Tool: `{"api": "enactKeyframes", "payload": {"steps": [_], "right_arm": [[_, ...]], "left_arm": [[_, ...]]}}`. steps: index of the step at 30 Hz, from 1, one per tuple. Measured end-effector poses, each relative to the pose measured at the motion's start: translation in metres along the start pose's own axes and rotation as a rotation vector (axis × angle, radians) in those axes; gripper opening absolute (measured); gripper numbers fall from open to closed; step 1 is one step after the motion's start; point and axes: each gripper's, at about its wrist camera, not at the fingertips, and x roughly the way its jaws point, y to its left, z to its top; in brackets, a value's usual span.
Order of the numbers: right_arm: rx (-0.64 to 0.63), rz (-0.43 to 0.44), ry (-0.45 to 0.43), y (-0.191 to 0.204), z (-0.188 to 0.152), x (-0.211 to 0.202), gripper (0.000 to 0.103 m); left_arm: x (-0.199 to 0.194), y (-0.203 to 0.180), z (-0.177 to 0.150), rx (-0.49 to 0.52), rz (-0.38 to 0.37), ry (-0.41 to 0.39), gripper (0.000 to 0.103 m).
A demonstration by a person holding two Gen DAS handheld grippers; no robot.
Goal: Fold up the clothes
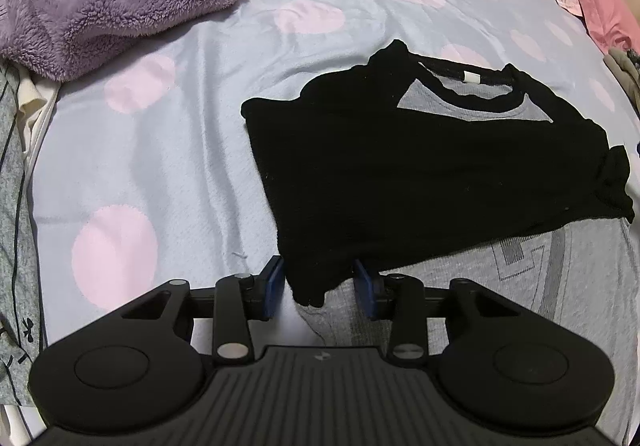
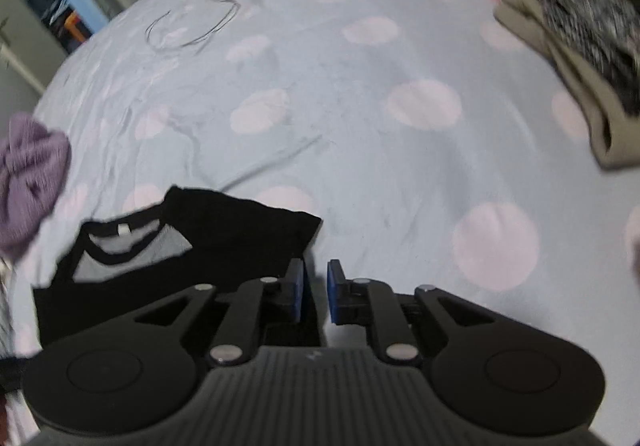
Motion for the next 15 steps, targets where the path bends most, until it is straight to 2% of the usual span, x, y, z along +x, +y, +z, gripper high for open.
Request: {"api": "enactKeyframes", "payload": {"steps": [4,12,15], "right_arm": [[0.108,0.080,0.039,0.001,-0.005,0.005,0.029],[0.220,0.119,0.118,0.009,-0.008,0.027,0.031],[0.216,0.142,0.115,0.018,-0.006,0.022,0.031]], "left_arm": [[0.001,0.000,0.001,-0.005,0.003,0.004,0.036],[0.002,0.001,0.001,-0.006,0.000,0.004,0.036],[0.003,0.001,0.001,-0.005,-0.003,0.004,0.036]]}}
